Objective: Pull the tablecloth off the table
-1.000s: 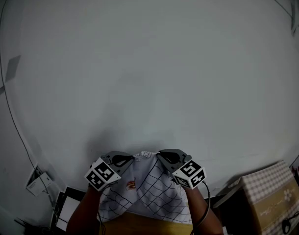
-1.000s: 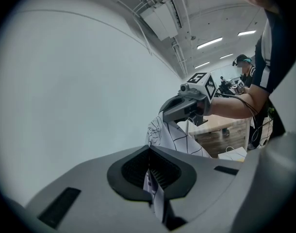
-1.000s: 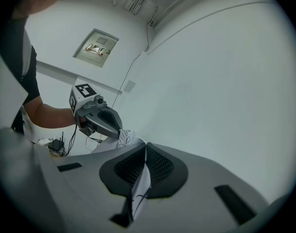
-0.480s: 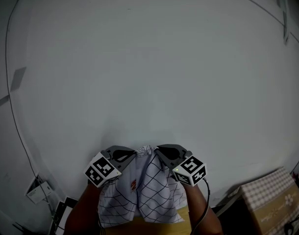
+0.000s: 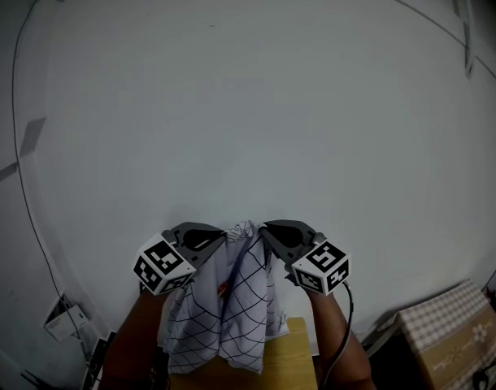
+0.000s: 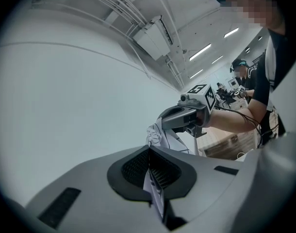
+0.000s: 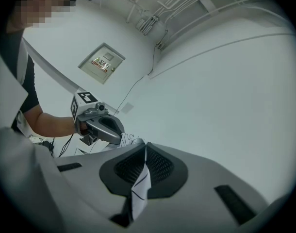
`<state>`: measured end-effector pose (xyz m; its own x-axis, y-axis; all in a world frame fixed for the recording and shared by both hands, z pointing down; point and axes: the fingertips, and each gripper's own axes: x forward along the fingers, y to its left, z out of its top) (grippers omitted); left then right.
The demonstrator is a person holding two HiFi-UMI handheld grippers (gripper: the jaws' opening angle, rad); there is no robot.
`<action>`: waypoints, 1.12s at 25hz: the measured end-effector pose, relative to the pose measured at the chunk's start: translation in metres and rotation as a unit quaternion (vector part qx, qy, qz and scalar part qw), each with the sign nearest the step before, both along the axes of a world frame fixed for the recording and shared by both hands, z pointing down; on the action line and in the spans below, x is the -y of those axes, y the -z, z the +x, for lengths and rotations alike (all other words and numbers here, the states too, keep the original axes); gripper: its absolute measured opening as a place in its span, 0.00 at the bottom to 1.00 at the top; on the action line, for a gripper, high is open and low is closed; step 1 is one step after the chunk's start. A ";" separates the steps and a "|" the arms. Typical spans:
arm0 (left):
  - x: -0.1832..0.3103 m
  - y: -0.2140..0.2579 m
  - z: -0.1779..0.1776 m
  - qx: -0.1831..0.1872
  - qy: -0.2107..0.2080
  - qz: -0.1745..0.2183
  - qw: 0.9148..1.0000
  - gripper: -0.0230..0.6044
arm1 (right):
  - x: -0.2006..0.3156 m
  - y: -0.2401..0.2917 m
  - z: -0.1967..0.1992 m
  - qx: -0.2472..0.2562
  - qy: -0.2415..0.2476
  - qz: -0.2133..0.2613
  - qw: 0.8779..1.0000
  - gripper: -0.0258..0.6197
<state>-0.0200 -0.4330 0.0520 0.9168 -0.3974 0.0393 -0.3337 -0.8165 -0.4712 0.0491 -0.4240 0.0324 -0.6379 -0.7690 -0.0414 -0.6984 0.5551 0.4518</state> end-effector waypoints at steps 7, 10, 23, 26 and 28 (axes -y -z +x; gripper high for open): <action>0.003 0.032 -0.004 -0.046 -0.028 -0.027 0.998 0.05 | -0.003 0.029 -0.005 0.005 0.011 0.023 1.000 0.07; 0.000 0.045 -0.006 -0.061 -0.037 -0.027 0.997 0.05 | -0.004 0.043 -0.007 -0.002 0.008 0.040 0.999 0.07; -0.013 0.095 0.003 -0.109 -0.086 -0.046 0.989 0.06 | -0.016 0.091 0.010 0.017 0.007 0.074 0.997 0.07; -0.019 0.101 0.007 -0.114 -0.097 -0.047 0.988 0.05 | -0.021 0.097 0.011 0.018 0.007 0.080 0.997 0.07; -0.022 0.103 0.007 -0.119 -0.104 -0.051 0.986 0.06 | -0.024 0.099 0.011 0.020 0.007 0.082 0.996 0.07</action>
